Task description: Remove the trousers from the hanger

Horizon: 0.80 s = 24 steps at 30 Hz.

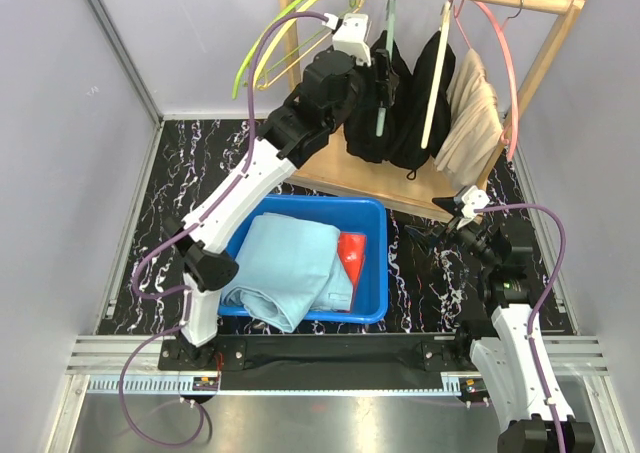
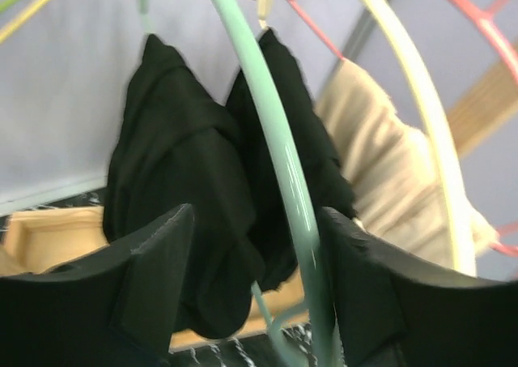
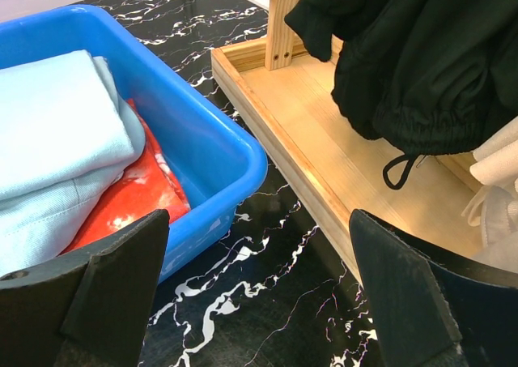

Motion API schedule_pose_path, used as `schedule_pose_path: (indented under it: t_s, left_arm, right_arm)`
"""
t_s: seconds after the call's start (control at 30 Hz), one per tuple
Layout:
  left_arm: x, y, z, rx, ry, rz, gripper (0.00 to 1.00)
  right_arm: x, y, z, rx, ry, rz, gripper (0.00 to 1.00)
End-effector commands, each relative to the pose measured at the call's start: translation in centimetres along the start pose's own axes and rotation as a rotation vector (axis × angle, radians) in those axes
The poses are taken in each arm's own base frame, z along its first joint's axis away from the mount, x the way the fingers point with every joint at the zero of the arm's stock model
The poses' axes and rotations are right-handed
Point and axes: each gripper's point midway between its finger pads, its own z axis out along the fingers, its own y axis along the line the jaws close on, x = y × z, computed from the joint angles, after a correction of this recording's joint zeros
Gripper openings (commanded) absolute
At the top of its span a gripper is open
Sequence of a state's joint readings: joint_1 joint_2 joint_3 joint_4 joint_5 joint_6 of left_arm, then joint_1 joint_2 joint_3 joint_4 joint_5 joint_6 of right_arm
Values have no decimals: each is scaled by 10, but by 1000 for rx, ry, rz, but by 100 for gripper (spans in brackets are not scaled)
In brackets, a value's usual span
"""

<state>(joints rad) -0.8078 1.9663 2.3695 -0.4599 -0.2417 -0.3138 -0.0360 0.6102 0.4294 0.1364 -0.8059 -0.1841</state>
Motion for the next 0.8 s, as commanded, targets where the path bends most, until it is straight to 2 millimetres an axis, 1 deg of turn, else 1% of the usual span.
schedule_pose_path:
  t_s: [0.0,0.03,0.1,0.13,0.2,0.23,0.3,0.4,0.43,0.5,0.53,0.57,0.6,0.67,0.7,0.77]
  left_arm:
    - [-23,15,10,-98,-96,87,61]
    - [-19,14,14,-103,-98,102,56]
    - [-23,17,15,-120,-112,136,46]
    - [-23,19,16,-127,-117,148,28]
    - [-27,24,14,-151,-126,181,14]
    - [-28,25,14,-157,-129,194,0]
    - [-33,26,13,-159,-143,218,0]
    - [-50,24,6,-149,-186,236,0]
    - [-60,25,1,-147,-208,234,0]
    - [-73,25,-3,-143,-253,226,0]
    - [-88,27,-12,-142,-287,216,0]
    - [-95,26,-15,-137,-306,209,0]
    - [-109,29,-23,-138,-341,196,0]
    - [-121,28,-29,-121,-370,170,0]
    - [-131,29,-36,-115,-392,156,0]
    - [-140,27,-42,-94,-414,140,0]
  right_arm:
    - [-13,-4,-1,8,-39,-55,99]
    - [-13,-4,-1,9,-38,-55,100]
    - [-13,-5,-1,14,-38,-55,100]
    - [-14,-6,-2,17,-39,-56,100]
    - [-13,-7,-2,20,-37,-55,100]
    - [-12,-7,-2,20,-35,-52,100]
    - [-12,-7,-2,21,-35,-52,100]
    - [-12,-7,-2,21,-33,-50,100]
    - [-13,-8,-2,24,-34,-52,100]
    - [-13,-8,-2,24,-34,-52,100]
    - [-13,-8,-3,26,-33,-53,100]
    - [-13,-8,-3,24,-32,-52,100]
    - [-14,-8,-3,23,-32,-55,100]
    - [-14,-6,-5,12,-30,-61,100]
    - [-14,-5,-5,5,-28,-65,100]
    - [-12,-3,-6,-9,-23,-66,100]
